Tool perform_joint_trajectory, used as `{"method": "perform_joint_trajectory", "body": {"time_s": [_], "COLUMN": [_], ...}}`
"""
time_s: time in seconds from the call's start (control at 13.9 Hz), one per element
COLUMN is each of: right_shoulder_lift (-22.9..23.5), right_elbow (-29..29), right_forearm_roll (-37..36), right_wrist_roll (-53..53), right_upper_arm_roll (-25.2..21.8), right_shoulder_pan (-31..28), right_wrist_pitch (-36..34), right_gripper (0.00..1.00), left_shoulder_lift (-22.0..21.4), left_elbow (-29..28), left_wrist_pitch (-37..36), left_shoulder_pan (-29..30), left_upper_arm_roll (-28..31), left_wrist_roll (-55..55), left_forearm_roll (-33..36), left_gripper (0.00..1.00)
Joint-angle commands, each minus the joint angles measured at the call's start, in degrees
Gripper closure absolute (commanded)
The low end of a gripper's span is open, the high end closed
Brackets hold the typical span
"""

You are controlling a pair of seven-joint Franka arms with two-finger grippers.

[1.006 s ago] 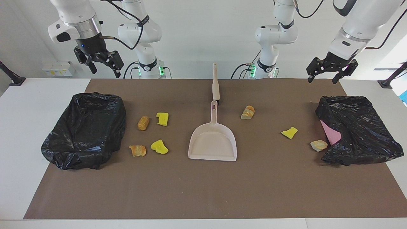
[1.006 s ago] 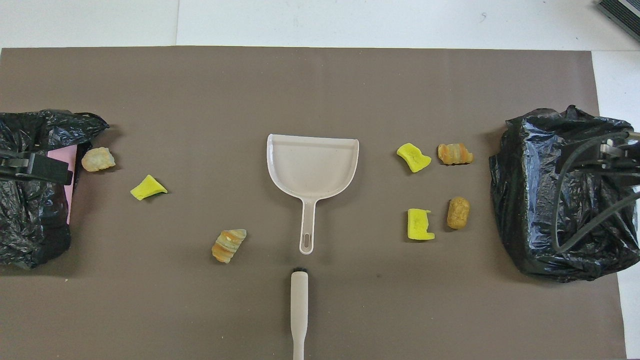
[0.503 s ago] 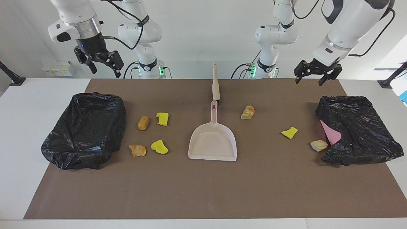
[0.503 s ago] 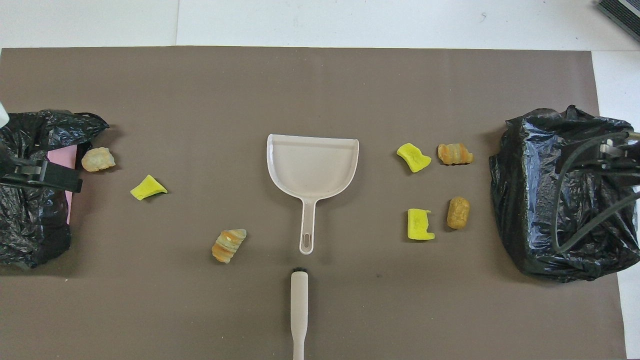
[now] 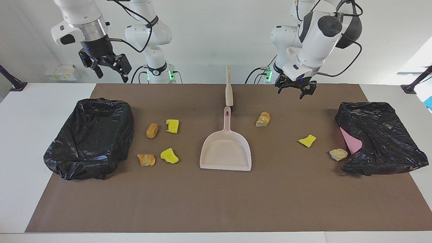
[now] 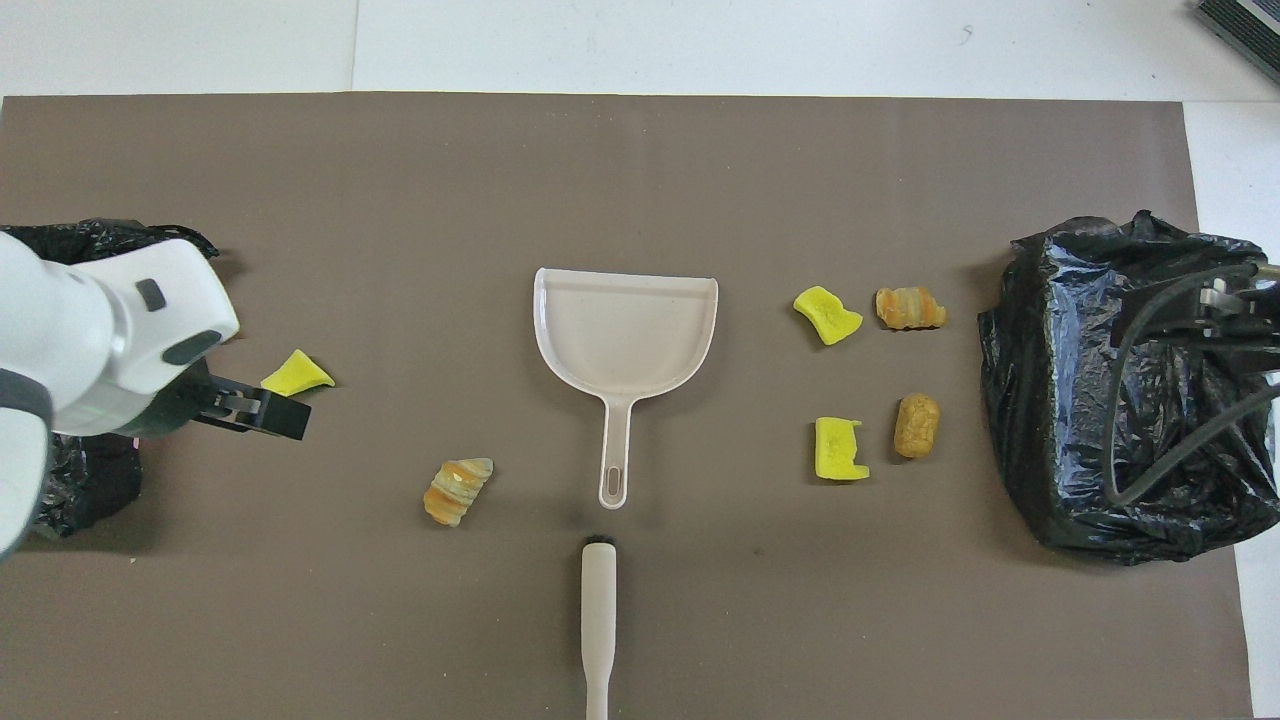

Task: Sweep and dump trash in bin
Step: 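Grasp the dustpan with the right gripper while the left gripper takes the brush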

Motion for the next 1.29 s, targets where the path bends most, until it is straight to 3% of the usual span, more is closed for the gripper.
{"method": "perform_joint_trajectory", "body": {"time_s": [0.0,0.36,0.93,1.22], "right_shoulder_lift": [-0.2,4.1,15.0,19.4], "right_elbow": [-0.9,-1.8,-1.1,-0.9], "right_forearm_roll": [0.7,0.1,-1.7,-1.9], "right_wrist_roll": [-1.0,1.5,17.7,22.7], "right_upper_arm_roll": [0.9,1.0,1.0,1.0], "right_shoulder_pan": [0.3,5.7,19.5,24.6], "right_wrist_pitch": [1.6,8.3,17.8,21.9], "right_gripper": [0.00,0.00,0.00,0.00], "left_shoulder_lift": [-2.8,-2.9,-1.8,-3.0], "left_elbow": [-6.1,-14.4,-27.1,-31.2], "left_wrist_pitch": [4.6,13.5,33.3,34.4], "left_shoulder_pan": [-6.3,-19.7,-38.3,-44.7], "left_upper_arm_roll": [0.9,0.9,0.9,0.9], "left_wrist_roll": [-5.3,-21.2,-42.1,-47.9], "left_forearm_roll": [-0.4,-0.6,-0.6,-0.6], "left_gripper": [0.00,0.00,0.00,0.00]}}
